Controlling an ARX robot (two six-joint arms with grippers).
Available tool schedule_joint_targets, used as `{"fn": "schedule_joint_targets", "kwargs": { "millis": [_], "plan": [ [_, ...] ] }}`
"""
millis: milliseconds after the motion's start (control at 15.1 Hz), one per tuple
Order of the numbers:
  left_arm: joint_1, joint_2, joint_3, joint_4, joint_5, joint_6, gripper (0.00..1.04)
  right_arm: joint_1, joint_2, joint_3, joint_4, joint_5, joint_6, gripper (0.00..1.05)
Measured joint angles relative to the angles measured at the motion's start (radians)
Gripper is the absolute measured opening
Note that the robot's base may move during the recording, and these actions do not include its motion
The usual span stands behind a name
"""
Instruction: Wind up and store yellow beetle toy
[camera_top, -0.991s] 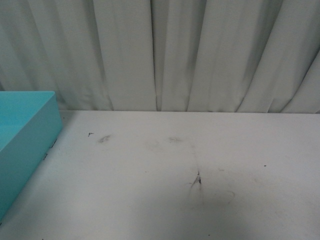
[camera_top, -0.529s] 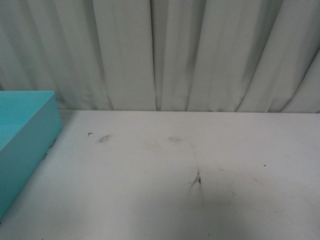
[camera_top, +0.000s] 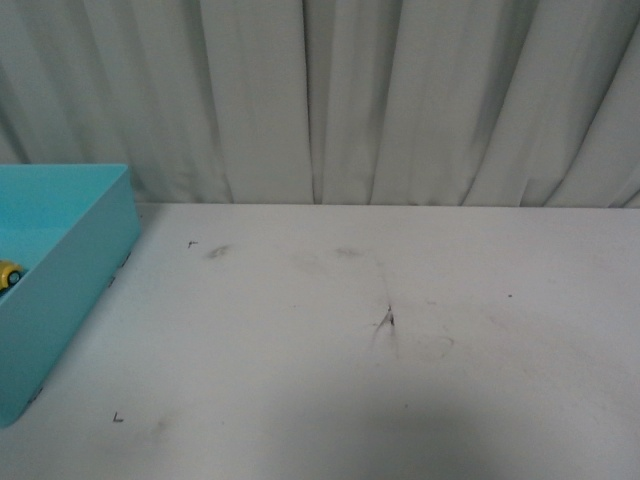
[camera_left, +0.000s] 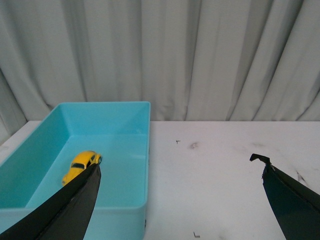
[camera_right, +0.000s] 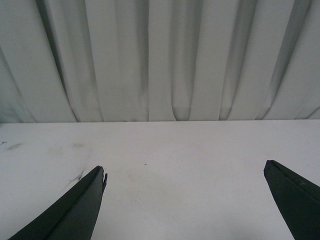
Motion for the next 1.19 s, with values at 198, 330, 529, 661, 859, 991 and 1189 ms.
{"fn": "schedule_joint_targets", "kwargs": {
  "millis": [198, 330, 529, 661, 859, 991, 1189],
  "plan": [
    [0.0, 0.0, 0.0, 0.002, 0.0, 0.0, 0.98, 0.0, 0.0, 0.0, 0.0, 0.0, 0.0, 0.98],
    [0.0, 0.0, 0.0, 0.002, -0.001, 0.0, 0.98, 0.0, 0.0, 0.0, 0.0, 0.0, 0.0, 0.98],
    [0.0, 0.0, 0.0, 0.001, 0.0, 0.0, 0.98, 0.0, 0.0, 0.0, 0.001, 0.0, 0.0, 0.98],
    [0.0, 0.0, 0.0, 0.001, 0.0, 0.0, 0.98, 0.0, 0.002, 0.0, 0.0, 0.0, 0.0, 0.98],
    [0.0, 0.0, 0.0, 0.005, 0.0, 0.0, 0.98, 0.0, 0.0, 0.0, 0.006, -0.002, 0.0, 0.98],
    [-0.001, 0.0, 0.0, -0.005, 0.001, 0.0, 0.98, 0.0, 0.0, 0.0, -0.011, 0.0, 0.0, 0.98],
    [0.0, 0.0, 0.0, 0.0, 0.0, 0.0, 0.98, 0.0, -0.001, 0.0, -0.002, 0.0, 0.0, 0.98]
  ]
}}
